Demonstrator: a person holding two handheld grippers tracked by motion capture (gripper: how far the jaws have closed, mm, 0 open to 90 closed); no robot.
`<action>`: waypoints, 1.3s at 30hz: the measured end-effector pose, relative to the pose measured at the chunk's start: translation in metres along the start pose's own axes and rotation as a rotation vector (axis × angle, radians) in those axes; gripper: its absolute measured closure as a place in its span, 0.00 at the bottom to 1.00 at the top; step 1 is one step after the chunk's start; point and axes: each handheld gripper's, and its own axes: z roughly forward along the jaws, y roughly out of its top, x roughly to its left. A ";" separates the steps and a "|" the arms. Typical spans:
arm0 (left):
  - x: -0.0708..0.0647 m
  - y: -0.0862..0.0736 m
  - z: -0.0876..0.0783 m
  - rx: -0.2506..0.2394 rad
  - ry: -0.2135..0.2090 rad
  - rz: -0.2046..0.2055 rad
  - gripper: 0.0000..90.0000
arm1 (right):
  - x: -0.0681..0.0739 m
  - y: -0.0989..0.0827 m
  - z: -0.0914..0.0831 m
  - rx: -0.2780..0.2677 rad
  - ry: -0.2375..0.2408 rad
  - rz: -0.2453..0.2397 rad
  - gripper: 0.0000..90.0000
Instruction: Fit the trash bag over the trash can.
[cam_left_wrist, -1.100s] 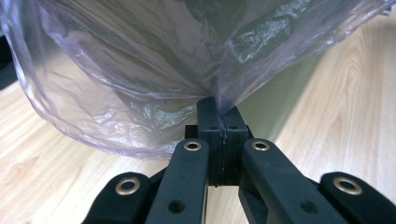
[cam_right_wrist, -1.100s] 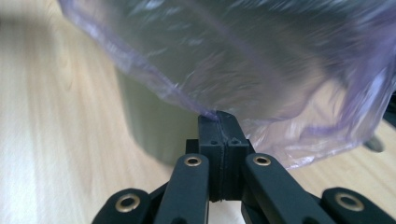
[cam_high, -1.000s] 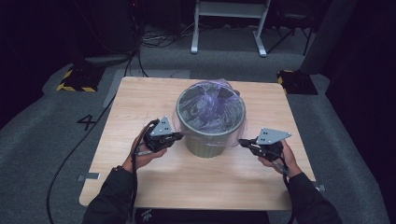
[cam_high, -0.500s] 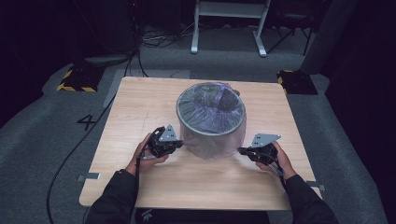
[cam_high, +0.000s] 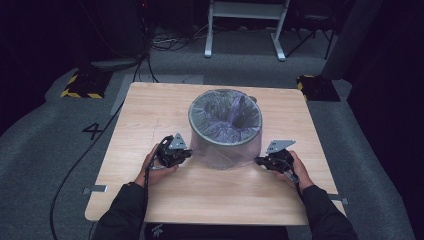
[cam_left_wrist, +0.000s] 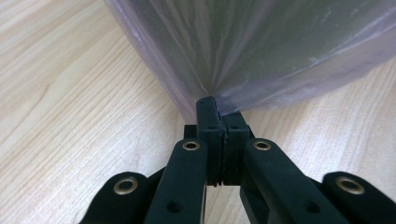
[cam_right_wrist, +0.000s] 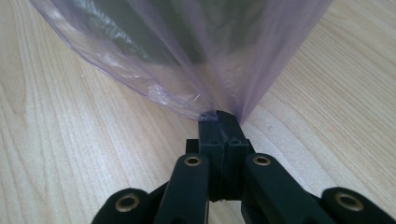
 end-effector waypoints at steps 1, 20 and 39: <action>0.001 -0.001 0.000 -0.004 -0.004 -0.004 0.98 | -0.002 -0.001 0.000 -0.002 -0.006 0.010 1.00; -0.023 -0.018 -0.050 -0.180 0.012 -0.123 0.17 | -0.006 -0.014 -0.045 -0.174 0.073 0.077 0.22; -0.032 -0.049 -0.031 0.073 0.038 -0.108 0.17 | -0.002 0.022 -0.106 -0.342 -0.093 0.036 0.20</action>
